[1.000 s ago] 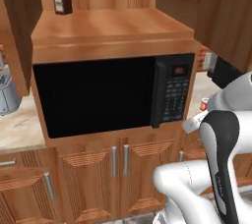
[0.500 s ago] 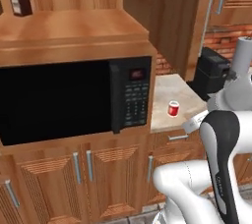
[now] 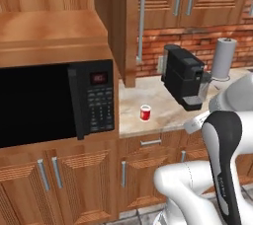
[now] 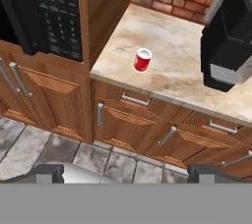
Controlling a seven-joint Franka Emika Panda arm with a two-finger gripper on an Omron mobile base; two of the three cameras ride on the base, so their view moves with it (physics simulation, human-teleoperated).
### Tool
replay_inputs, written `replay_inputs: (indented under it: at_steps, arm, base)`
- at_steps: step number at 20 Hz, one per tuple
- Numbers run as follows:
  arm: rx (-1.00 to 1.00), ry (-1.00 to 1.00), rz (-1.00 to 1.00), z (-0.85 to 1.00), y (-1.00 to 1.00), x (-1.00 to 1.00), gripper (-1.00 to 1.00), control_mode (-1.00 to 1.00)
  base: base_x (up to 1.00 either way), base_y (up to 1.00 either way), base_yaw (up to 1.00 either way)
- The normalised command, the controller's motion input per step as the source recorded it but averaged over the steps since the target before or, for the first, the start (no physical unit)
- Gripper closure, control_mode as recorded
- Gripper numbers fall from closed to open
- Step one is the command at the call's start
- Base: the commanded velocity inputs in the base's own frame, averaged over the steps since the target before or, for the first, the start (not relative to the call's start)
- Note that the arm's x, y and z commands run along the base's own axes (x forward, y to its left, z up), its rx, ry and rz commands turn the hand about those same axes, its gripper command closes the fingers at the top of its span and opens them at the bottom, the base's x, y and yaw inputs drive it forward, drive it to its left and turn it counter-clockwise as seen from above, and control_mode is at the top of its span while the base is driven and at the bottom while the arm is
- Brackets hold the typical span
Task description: Pick the canned food and honey bottle from the counter and place them in the cabinets closest to them.
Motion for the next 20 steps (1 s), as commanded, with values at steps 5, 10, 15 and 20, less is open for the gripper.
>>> replay_inputs:
  at_steps: [5,10,15,20]
  arm:
    - [0.00,0.00,0.00,0.00,0.00,0.00,-1.00,1.00]
    - [0.00,0.00,0.00,0.00,0.00,0.00,-1.00,1.00]
    - [0.00,0.00,0.00,0.00,0.00,0.00,-1.00,1.00]
    - [0.00,0.00,0.00,0.00,0.00,0.00,-1.00,1.00]
  base:
    - [0.00,-0.26,0.00]
    - [0.06,-0.07,0.00]
    - [0.34,-0.10,0.00]
    - [0.43,-0.06,0.00]
